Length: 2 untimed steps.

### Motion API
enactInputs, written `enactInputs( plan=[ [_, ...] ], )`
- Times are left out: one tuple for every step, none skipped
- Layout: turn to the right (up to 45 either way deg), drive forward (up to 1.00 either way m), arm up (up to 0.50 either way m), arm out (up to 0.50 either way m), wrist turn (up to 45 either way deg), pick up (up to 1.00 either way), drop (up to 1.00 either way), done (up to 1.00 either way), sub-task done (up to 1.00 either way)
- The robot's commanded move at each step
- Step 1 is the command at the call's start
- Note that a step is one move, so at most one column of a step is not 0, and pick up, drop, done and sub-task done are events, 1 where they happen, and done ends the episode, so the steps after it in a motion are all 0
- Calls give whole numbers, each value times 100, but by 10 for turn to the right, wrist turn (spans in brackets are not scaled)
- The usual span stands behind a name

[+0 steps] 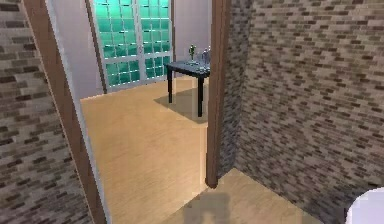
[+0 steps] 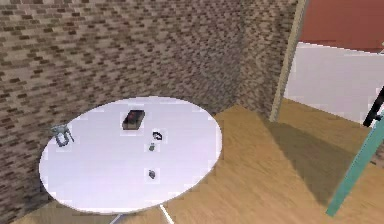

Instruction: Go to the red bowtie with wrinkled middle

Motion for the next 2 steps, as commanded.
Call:
enactInputs(
  plan=[
    [90,0,0,0,0,0,0,0,0],
    [0,75,0,0,0,0,0,0,0]
  ],
)
